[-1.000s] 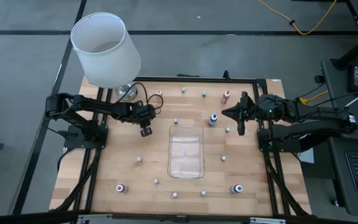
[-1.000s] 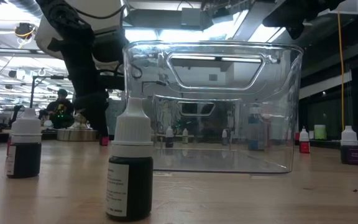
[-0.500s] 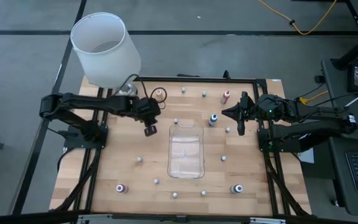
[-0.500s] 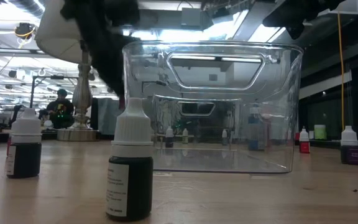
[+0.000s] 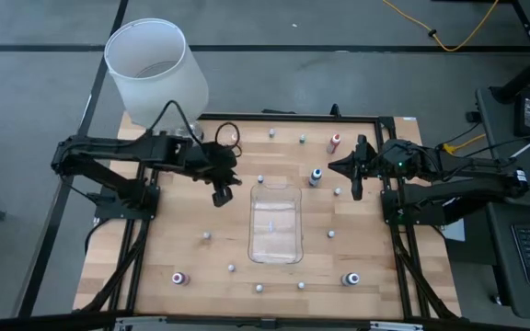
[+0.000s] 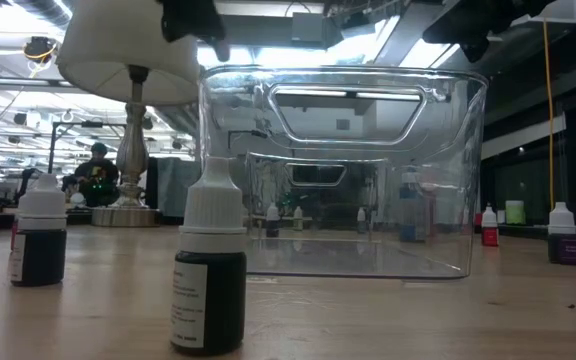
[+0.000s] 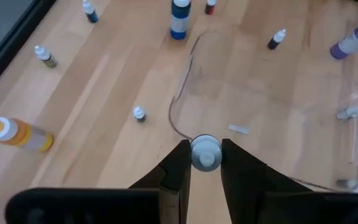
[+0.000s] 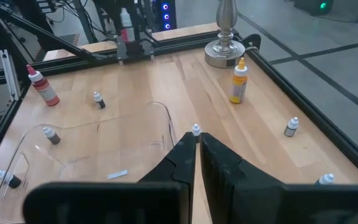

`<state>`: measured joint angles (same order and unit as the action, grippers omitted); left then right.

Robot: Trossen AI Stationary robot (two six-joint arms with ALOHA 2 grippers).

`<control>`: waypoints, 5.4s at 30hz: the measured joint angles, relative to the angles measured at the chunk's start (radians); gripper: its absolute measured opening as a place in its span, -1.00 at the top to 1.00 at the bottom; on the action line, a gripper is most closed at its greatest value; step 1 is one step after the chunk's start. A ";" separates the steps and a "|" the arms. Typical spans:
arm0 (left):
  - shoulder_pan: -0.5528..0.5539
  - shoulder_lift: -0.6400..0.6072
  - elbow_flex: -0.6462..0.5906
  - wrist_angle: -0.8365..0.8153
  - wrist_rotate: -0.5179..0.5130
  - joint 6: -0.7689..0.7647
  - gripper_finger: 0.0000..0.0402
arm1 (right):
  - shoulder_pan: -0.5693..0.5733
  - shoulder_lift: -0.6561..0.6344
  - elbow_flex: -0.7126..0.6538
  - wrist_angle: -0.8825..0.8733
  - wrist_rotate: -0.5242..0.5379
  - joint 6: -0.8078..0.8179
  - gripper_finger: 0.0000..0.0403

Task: Pick & Place food coloring
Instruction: Put the small pink food coloring bottle into the transparent container, then put the bottom small red food coloring bottle into the transparent container

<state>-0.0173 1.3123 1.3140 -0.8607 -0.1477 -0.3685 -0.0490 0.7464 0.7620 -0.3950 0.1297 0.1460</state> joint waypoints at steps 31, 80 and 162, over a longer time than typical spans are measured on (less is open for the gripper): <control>-0.081 0.590 0.318 -0.004 0.038 0.252 0.67 | 0.000 0.000 0.000 -0.043 0.000 -0.019 0.86; -0.052 0.815 0.317 0.174 -0.004 0.223 0.66 | 0.000 0.000 0.000 -0.127 0.000 -0.021 0.86; -0.794 -0.034 -0.306 -0.236 -0.283 -0.917 0.28 | 0.000 0.000 0.000 -0.127 0.001 -0.023 0.86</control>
<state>-0.8112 1.2785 1.0081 -1.0970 -0.4308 -1.2858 -0.0494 0.7462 0.7616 -0.5218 0.1303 0.1226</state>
